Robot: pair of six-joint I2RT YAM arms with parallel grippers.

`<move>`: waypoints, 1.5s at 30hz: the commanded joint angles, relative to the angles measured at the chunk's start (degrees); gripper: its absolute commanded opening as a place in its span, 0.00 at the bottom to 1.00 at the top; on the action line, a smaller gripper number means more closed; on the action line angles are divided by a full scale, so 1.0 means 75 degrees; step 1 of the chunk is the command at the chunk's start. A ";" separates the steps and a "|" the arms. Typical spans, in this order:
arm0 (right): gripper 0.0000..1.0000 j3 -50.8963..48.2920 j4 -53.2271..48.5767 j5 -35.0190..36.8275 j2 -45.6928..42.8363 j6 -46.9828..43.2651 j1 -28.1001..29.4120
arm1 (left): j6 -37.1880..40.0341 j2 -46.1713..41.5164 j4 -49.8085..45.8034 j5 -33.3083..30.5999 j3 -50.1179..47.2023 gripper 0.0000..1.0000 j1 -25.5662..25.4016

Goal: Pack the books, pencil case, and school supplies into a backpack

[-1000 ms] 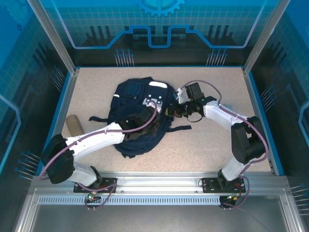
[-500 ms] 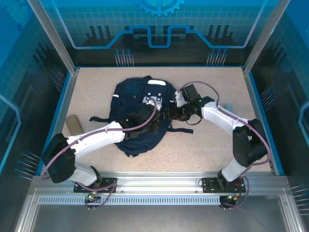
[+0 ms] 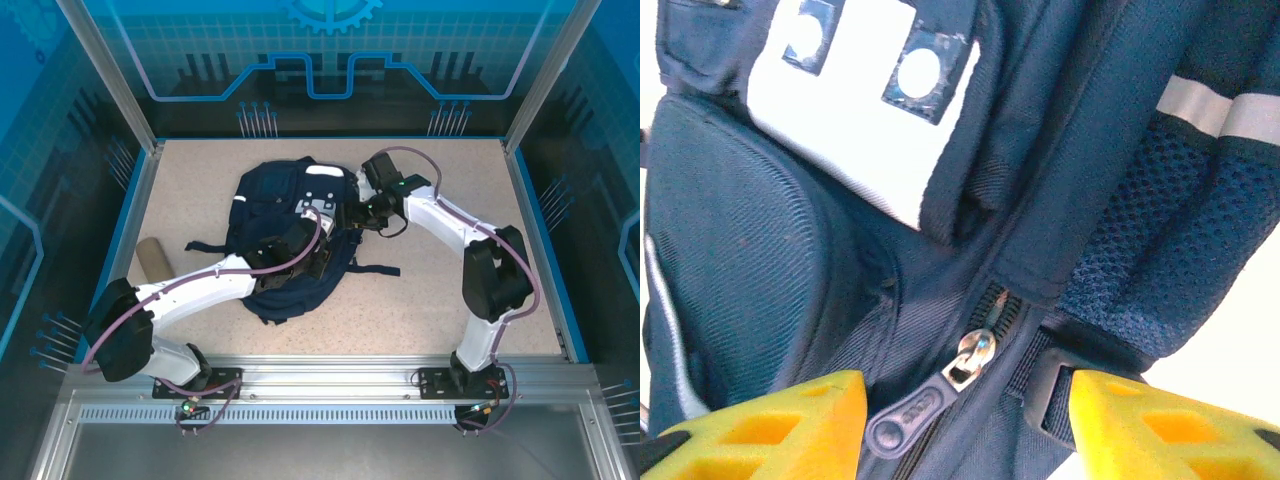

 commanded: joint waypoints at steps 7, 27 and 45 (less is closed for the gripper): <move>0.54 0.0813 -0.0985 0.0095 0.0771 0.0393 0.0197 | 0.0106 -0.0216 0.0557 0.0176 -0.0029 0.00 0.0052; 0.39 -0.0107 -0.0815 -0.0765 -0.0022 -0.0164 0.0083 | 0.0118 -0.0181 0.0513 0.0130 -0.0009 0.00 0.0050; 0.23 -0.0313 -0.0451 -0.1312 0.0108 -0.0376 -0.0050 | 0.0057 -0.0216 0.0481 0.0154 0.0024 0.00 0.0052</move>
